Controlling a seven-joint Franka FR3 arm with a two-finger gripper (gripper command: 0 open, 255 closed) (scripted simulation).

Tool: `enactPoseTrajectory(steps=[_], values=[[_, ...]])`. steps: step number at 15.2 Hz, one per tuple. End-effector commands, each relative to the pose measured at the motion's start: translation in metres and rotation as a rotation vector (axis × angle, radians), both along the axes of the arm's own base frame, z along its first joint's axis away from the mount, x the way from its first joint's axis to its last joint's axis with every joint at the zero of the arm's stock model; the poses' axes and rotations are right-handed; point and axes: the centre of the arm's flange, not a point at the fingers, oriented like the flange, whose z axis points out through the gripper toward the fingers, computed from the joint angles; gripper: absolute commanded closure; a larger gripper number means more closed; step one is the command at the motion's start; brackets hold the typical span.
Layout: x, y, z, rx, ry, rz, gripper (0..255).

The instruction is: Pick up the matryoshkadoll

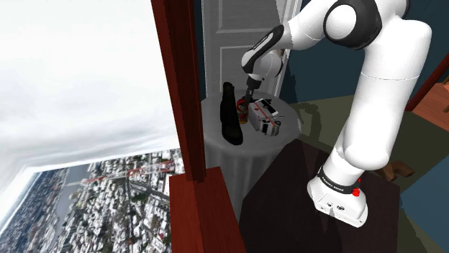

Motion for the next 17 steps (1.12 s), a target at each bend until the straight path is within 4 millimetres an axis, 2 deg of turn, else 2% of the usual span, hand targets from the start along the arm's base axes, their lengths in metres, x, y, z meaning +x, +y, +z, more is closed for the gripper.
enactPoseTrajectory(steps=[1,9,17], values=[[0.0,0.0,-0.002,0.0,0.001,0.0,255],[0.0,0.0,-0.002,0.0,0.001,0.0,255],[0.0,0.0,0.04,0.0,0.001,0.0,255]])
